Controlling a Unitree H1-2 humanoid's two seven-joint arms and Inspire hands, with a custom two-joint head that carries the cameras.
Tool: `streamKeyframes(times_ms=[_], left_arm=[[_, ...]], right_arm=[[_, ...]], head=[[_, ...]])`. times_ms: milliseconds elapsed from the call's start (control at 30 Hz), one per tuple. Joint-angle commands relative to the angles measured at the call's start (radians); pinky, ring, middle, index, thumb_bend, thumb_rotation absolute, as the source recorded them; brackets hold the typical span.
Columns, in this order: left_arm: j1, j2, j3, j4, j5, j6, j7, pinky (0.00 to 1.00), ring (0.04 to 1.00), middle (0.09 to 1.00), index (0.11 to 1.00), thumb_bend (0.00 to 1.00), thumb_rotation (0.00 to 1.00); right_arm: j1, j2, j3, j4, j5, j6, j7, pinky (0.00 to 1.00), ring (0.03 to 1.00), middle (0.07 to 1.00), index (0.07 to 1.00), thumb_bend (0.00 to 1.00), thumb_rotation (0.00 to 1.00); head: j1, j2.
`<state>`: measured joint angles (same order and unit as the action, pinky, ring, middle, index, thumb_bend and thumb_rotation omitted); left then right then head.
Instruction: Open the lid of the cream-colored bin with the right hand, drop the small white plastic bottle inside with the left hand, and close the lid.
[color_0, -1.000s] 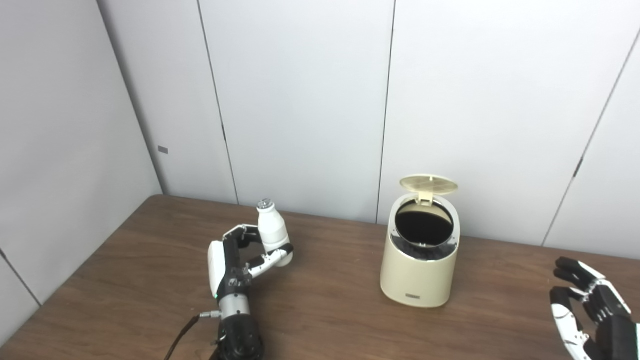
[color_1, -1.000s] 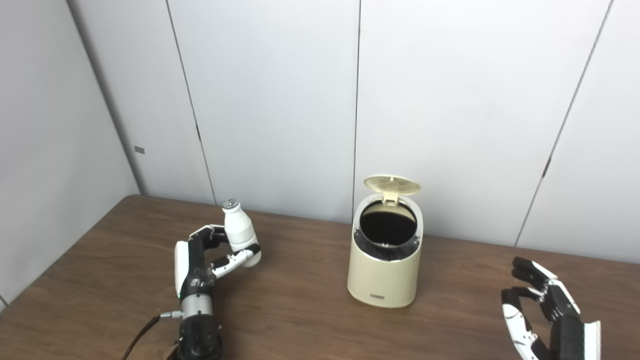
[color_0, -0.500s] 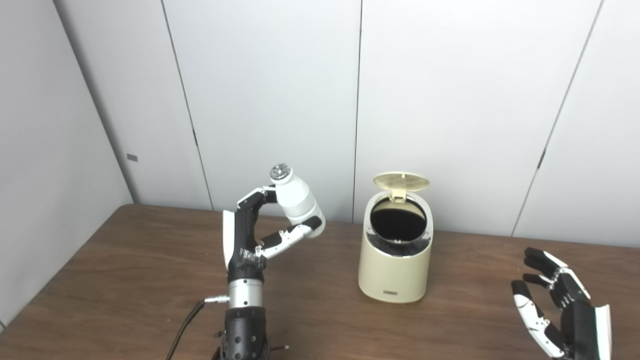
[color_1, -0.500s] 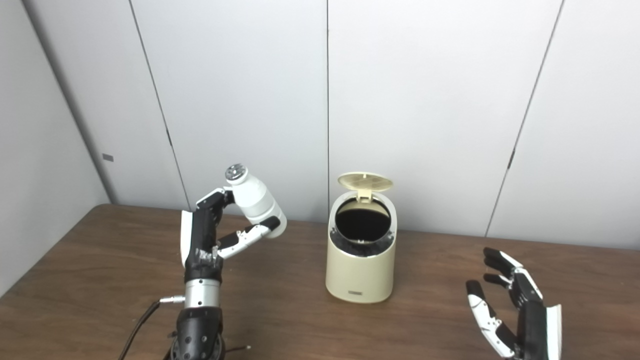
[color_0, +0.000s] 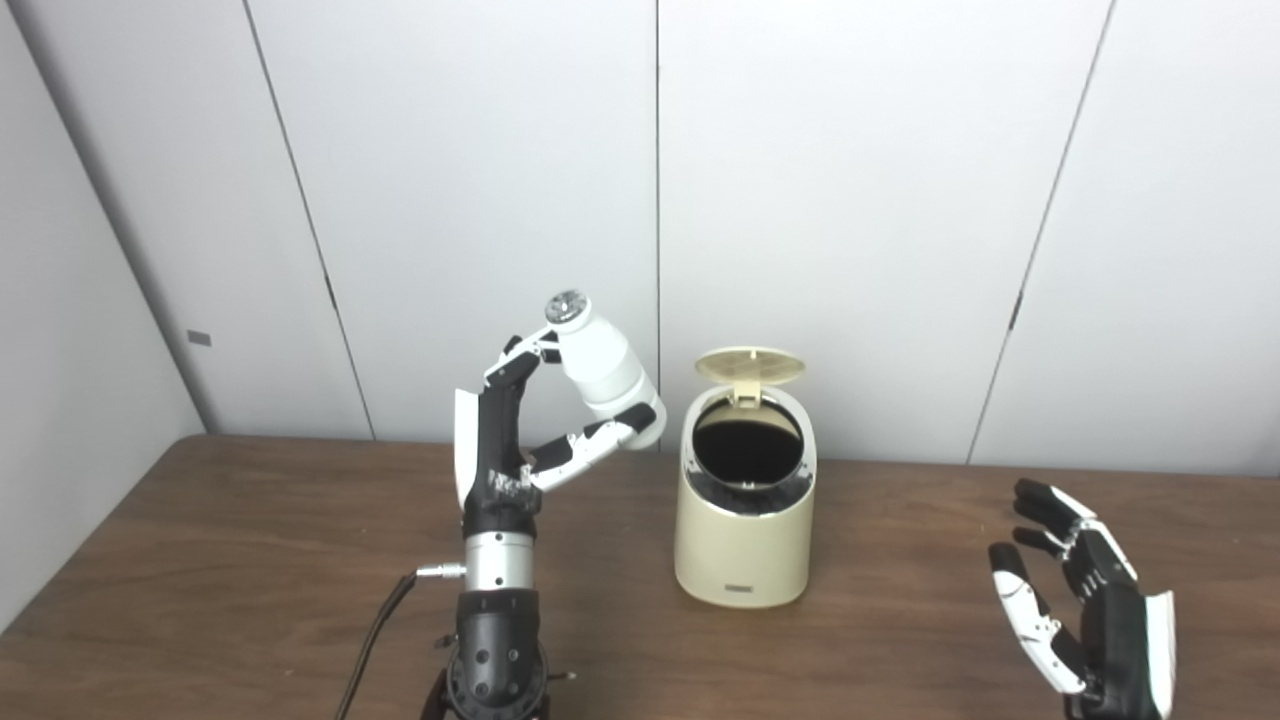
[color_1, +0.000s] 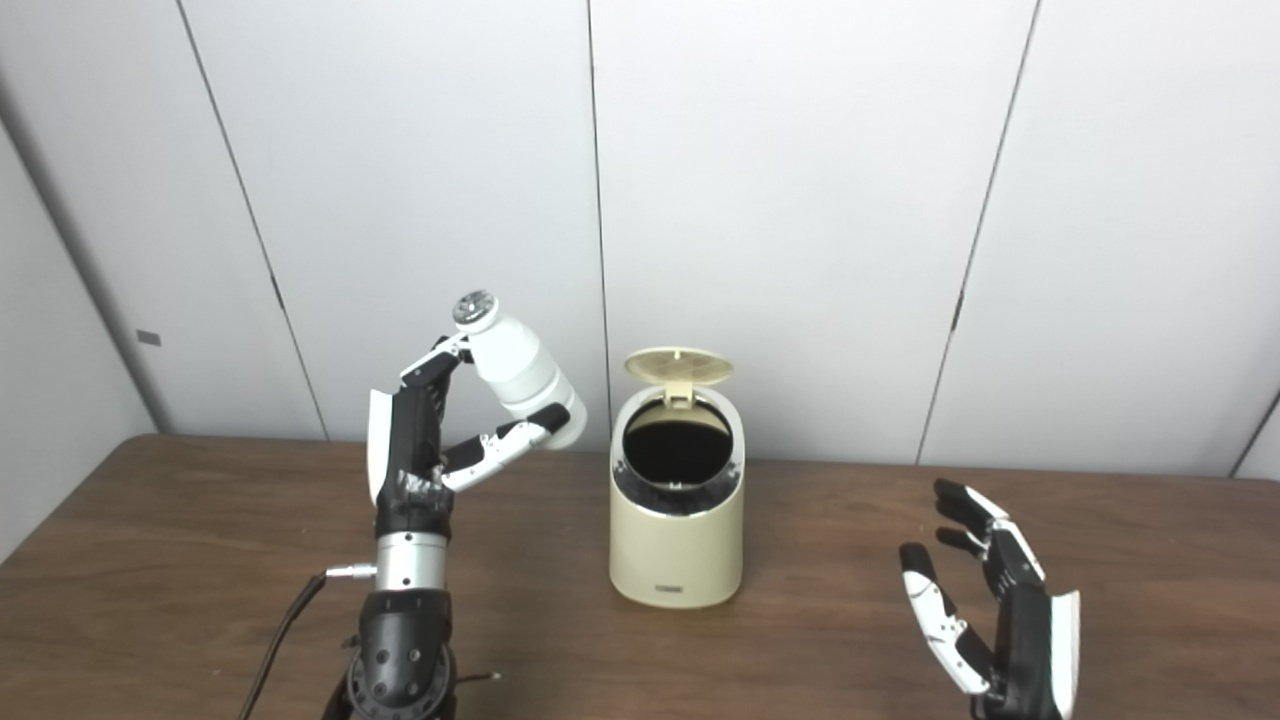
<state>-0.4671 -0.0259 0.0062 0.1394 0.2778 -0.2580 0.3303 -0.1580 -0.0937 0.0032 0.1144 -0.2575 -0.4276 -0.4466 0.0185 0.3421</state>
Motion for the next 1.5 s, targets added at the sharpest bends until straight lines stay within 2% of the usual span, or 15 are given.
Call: streamKeyframes(times_ms=[0, 100, 267, 467, 500, 600, 633, 733, 833, 900, 967, 1067, 1167, 1233, 1467], left_arm=[[-0.067, -0.008, -0.016, 0.026, 0.028, -0.071, 0.017, 1.00, 0.832, 0.693, 0.481, 0.52, 0.05], [-0.097, -0.008, -0.027, 0.097, 0.042, -0.141, 0.036, 1.00, 0.832, 0.560, 0.459, 0.52, 0.02], [-0.142, -0.010, -0.036, 0.199, 0.068, -0.200, 0.068, 1.00, 0.836, 0.499, 0.476, 0.52, 0.00], [-0.179, -0.004, -0.067, 0.279, 0.070, -0.212, 0.123, 1.00, 0.824, 0.501, 0.473, 0.52, 0.00], [-0.185, -0.004, -0.072, 0.293, 0.071, -0.212, 0.131, 1.00, 0.839, 0.620, 0.477, 0.52, 0.03], [-0.200, 0.003, -0.092, 0.331, 0.097, -0.212, 0.162, 1.00, 0.851, 0.684, 0.479, 0.52, 0.04], [-0.204, 0.008, -0.105, 0.343, 0.113, -0.212, 0.181, 1.00, 0.848, 0.680, 0.479, 0.52, 0.04], [-0.216, 0.035, -0.159, 0.384, 0.177, -0.212, 0.252, 1.00, 0.809, 0.560, 0.480, 0.52, 0.05], [-0.227, 0.065, -0.214, 0.422, 0.228, -0.211, 0.317, 1.00, 0.816, 0.563, 0.480, 0.52, 0.05], [-0.234, 0.084, -0.250, 0.444, 0.253, -0.211, 0.356, 1.00, 0.832, 0.623, 0.480, 0.52, 0.05], [-0.240, 0.099, -0.284, 0.463, 0.263, -0.212, 0.387, 1.00, 0.828, 0.560, 0.463, 0.52, 0.02], [-0.249, 0.115, -0.325, 0.491, 0.272, -0.212, 0.426, 1.00, 0.820, 0.540, 0.445, 0.52, 0.00], [-0.259, 0.128, -0.364, 0.519, 0.278, -0.212, 0.464, 1.00, 0.811, 0.497, 0.466, 0.52, 0.00], [-0.265, 0.134, -0.385, 0.539, 0.294, -0.212, 0.491, 1.00, 0.800, 0.474, 0.492, 0.52, 0.00], [-0.274, 0.151, -0.431, 0.575, 0.301, -0.211, 0.533, 1.00, 0.793, 0.480, 0.482, 0.53, 0.00]], right_arm=[[0.052, 0.003, 0.010, 0.060, -0.029, -0.041, -0.026, 0.65, 0.742, 0.751, 0.723, 0.21, 0.44], [0.055, 0.003, 0.015, 0.057, -0.026, -0.042, -0.037, 0.66, 0.742, 0.751, 0.719, 0.23, 0.44], [0.054, 0.007, 0.021, 0.063, -0.029, -0.042, -0.054, 0.66, 0.743, 0.750, 0.720, 0.23, 0.41], [0.052, 0.006, 0.027, 0.071, -0.050, -0.042, -0.070, 0.67, 0.748, 0.753, 0.724, 0.22, 0.44], [0.052, 0.007, 0.027, 0.071, -0.060, -0.042, -0.075, 0.67, 0.747, 0.753, 0.723, 0.22, 0.44], [0.054, 0.010, 0.025, 0.070, -0.071, -0.042, -0.085, 0.65, 0.738, 0.747, 0.719, 0.23, 0.49], [0.054, 0.011, 0.025, 0.069, -0.068, -0.042, -0.085, 0.65, 0.738, 0.747, 0.720, 0.24, 0.50], [0.057, 0.012, 0.026, 0.067, -0.065, -0.042, -0.088, 0.66, 0.742, 0.750, 0.725, 0.24, 0.50], [0.057, 0.010, 0.028, 0.067, -0.071, -0.041, -0.100, 0.66, 0.740, 0.750, 0.723, 0.24, 0.47], [0.056, 0.005, 0.034, 0.072, -0.082, -0.042, -0.112, 0.66, 0.746, 0.755, 0.728, 0.23, 0.47], [0.056, 0.002, 0.036, 0.076, -0.088, -0.041, -0.118, 0.66, 0.748, 0.755, 0.730, 0.22, 0.48], [0.056, 0.002, 0.038, 0.077, -0.071, -0.041, -0.113, 0.68, 0.753, 0.758, 0.732, 0.23, 0.51], [0.054, -0.003, 0.046, 0.077, -0.069, -0.042, -0.123, 0.66, 0.748, 0.755, 0.730, 0.23, 0.47], [0.053, -0.005, 0.048, 0.081, -0.074, -0.042, -0.127, 0.67, 0.752, 0.759, 0.734, 0.24, 0.49], [0.053, -0.011, 0.057, 0.081, -0.061, -0.042, -0.135, 0.67, 0.751, 0.758, 0.734, 0.25, 0.49]], head=[[0.000, -0.001], [-0.008, 0.000], [-0.019, -0.002], [-0.034, -0.003], [-0.037, -0.003], [-0.044, -0.003], [-0.044, -0.003], [-0.052, -0.003], [-0.055, -0.002], [-0.059, 0.001], [-0.060, 0.002], [-0.061, 0.002], [-0.061, 0.002], [-0.061, 0.002], [-0.059, 0.001]])
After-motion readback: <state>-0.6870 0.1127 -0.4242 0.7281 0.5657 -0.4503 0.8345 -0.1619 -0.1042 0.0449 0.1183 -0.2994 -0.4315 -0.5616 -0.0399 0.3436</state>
